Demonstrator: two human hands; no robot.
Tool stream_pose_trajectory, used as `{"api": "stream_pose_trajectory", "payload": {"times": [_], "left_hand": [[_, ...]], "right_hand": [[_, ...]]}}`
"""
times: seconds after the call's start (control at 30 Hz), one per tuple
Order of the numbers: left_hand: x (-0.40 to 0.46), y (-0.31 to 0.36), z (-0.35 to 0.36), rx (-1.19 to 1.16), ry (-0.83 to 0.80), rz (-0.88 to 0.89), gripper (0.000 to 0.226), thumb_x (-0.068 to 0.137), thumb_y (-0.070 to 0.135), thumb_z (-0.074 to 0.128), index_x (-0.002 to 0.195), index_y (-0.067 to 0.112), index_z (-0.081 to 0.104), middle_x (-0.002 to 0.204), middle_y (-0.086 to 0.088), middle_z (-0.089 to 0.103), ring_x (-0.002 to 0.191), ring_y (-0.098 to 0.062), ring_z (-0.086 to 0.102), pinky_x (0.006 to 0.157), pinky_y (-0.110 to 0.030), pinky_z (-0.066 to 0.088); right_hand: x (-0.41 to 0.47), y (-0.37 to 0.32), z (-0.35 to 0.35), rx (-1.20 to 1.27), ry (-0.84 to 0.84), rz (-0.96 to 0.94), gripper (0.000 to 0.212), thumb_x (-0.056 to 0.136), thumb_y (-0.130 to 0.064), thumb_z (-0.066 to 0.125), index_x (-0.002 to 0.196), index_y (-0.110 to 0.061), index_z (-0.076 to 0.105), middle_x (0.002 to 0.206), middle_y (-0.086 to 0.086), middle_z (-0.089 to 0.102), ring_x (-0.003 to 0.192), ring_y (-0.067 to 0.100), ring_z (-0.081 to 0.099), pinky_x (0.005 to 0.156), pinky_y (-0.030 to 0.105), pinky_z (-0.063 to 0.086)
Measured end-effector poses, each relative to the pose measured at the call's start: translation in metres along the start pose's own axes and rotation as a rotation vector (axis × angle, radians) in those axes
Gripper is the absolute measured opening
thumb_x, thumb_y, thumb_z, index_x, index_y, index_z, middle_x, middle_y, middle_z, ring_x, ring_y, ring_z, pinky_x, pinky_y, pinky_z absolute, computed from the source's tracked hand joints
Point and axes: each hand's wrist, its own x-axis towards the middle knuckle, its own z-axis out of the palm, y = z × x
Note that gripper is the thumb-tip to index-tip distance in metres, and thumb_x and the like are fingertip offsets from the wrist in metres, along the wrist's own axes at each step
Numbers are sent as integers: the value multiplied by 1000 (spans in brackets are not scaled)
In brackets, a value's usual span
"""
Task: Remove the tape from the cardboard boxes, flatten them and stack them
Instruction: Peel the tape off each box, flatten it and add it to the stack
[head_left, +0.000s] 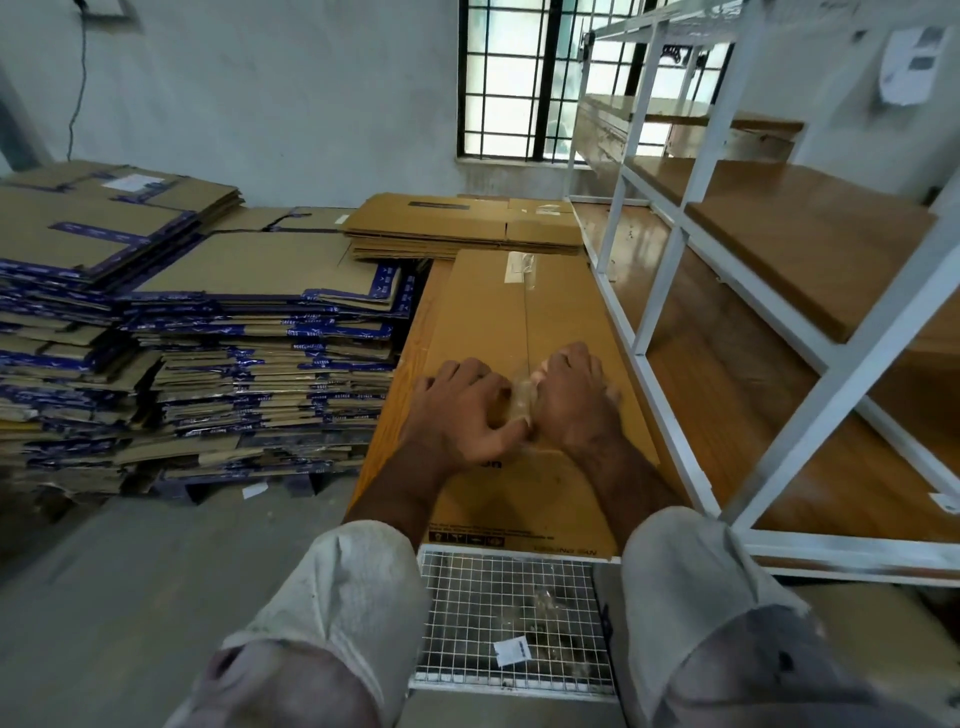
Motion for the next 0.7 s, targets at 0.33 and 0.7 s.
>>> {"api": "stream_pose_trajectory", "payload": {"times": [0.33,0.7], "left_hand": [[-15,2,4,115,121,75,60,81,62,54,120,17,63,121,-5,60,111,-26,55,90,-42,40],[-25,10,11,63,157,11,40,92,39,69,127,21,65,125,-3,63,118,-28,55,95,-43,42]], "right_hand": [[-109,-5,-13,-44,288,-165,27,98,-29,48,121,-17,55,129,6,52,111,24,52,92,47,43],[-150,7,45,-126,412,-227,30,82,-25,49,104,-15,66,112,6,62,99,25,59,79,47,47]]}}
